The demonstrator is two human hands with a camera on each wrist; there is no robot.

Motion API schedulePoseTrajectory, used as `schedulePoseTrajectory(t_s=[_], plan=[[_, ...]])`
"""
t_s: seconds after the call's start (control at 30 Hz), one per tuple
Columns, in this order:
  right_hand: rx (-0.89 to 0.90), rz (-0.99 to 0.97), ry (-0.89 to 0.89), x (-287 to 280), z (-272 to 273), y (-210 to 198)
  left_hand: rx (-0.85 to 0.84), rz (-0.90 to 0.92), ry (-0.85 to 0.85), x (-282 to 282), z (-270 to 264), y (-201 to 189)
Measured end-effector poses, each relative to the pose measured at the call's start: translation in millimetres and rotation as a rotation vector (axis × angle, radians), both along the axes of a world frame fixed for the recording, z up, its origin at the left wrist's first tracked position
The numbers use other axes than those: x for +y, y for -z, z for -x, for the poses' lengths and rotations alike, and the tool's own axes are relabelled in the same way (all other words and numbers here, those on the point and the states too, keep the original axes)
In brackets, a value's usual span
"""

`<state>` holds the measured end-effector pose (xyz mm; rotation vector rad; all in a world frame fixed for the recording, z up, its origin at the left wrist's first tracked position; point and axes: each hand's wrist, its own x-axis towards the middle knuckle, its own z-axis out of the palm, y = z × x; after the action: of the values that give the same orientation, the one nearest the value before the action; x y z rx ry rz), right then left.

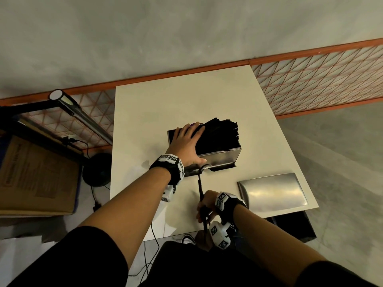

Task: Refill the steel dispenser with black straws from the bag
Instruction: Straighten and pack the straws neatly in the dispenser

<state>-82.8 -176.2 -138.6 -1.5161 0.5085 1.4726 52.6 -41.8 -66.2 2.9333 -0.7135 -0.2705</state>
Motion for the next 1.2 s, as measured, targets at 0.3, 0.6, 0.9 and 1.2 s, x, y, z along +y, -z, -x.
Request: schedulePoseTrajectory(t_s=[0.3, 0.6, 0.9, 1.2], plan=[[-0.213, 0.002, -0.121, -8, 7, -36, 0.183, 0.240, -0.077, 8, 14, -13], [-1.028, -0.187, 0.432, -29, -72, -141, 0.023, 0.829, -0.379, 27, 30, -68], [-1.018, -0.086, 0.759, -12, -111, -127, 0.183, 0.750, -0.353, -3, 32, -45], [-1.230, 0.087, 0.694, -45, -121, -138, 0.106, 0.453, -0.310, -10, 29, -9]])
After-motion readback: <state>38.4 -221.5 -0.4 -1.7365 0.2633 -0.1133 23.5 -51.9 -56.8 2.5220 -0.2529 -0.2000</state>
